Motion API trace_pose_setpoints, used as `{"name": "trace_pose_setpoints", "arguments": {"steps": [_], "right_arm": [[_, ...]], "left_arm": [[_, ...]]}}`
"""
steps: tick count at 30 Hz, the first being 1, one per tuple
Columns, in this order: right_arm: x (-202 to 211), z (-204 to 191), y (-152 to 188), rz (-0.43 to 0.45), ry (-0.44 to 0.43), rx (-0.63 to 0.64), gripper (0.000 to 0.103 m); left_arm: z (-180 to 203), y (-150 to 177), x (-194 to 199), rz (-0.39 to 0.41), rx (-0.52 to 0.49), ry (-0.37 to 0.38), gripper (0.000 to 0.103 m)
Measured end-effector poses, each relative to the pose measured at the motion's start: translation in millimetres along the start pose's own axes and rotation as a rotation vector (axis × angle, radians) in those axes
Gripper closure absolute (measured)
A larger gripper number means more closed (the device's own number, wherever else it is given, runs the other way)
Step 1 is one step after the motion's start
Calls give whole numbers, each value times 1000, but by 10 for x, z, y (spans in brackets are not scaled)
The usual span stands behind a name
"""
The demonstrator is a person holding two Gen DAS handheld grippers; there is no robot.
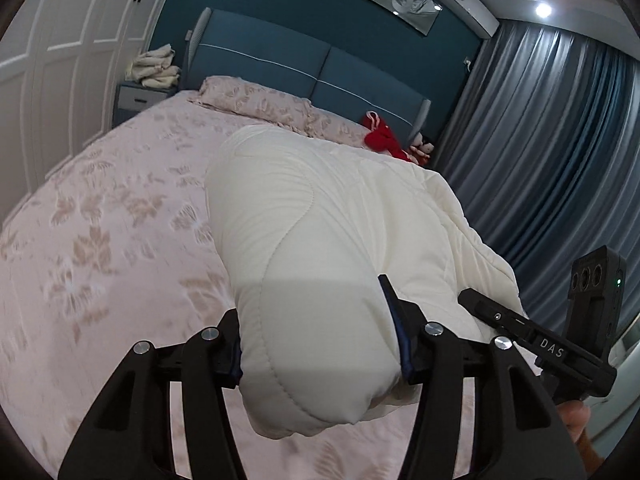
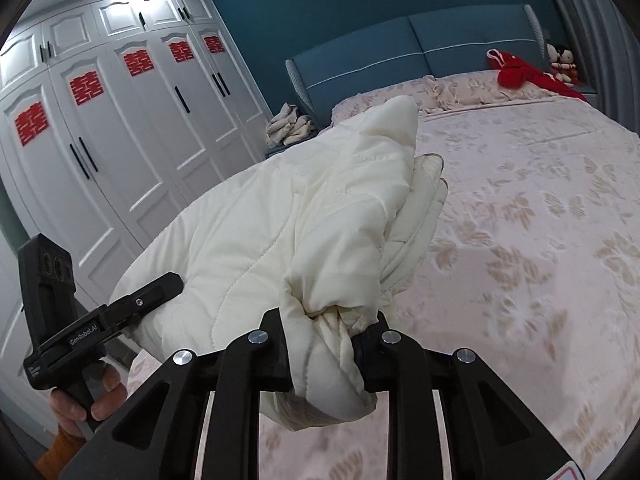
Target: Fold large clothes
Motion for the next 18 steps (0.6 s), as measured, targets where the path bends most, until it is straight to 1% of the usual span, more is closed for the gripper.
{"name": "trace_pose_setpoints", "arguments": {"steps": [4, 6, 8, 9, 11, 12, 13, 15, 16, 18], "right_arm": [[-554, -30, -62, -27, -2, 18, 82], [-773, -58, -68, -31, 3, 39, 82], [-1036, -52, -54, -55, 10, 54, 82], [-1158, -50, -23, -75, 13, 53, 82], [-1469, -8, 119, -156, 13, 39, 82], [-1552, 12, 187, -183, 9, 35, 83], [-1666, 20, 321, -228, 1, 31, 83], [-1771, 9, 506, -276, -9, 24, 81], [-1776, 5, 605, -288, -1, 4, 76], [-1735, 51, 719, -289, 37, -79, 57]], "left_arm": [[-386, -32, -286, -4, 0, -36, 51], [-582, 17, -482, -21, -17, -65, 51], [-759, 132, -663, -47, -31, -106, 51], [-828, 173, -701, -49, -27, -116, 51], [-1039, 280, -764, -54, 25, -128, 50], [-1162, 337, -769, -59, 66, -128, 49], [-1263, 395, -754, -66, 90, -133, 48], [-1410, 514, -699, -81, 116, -132, 47], [-1481, 581, -660, -91, 131, -125, 46], [-1600, 696, -608, -113, 163, -115, 44]]}}
Point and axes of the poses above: each gripper's, at about its wrist camera, not at the fingertips, and x roughly against the way its jaws point, z to its right, y to its underside, the point moved 2 cm from there along -x, roughly the way its jaws point, and after that the axes turned 8 degrees about y, right-handed, at the moved point
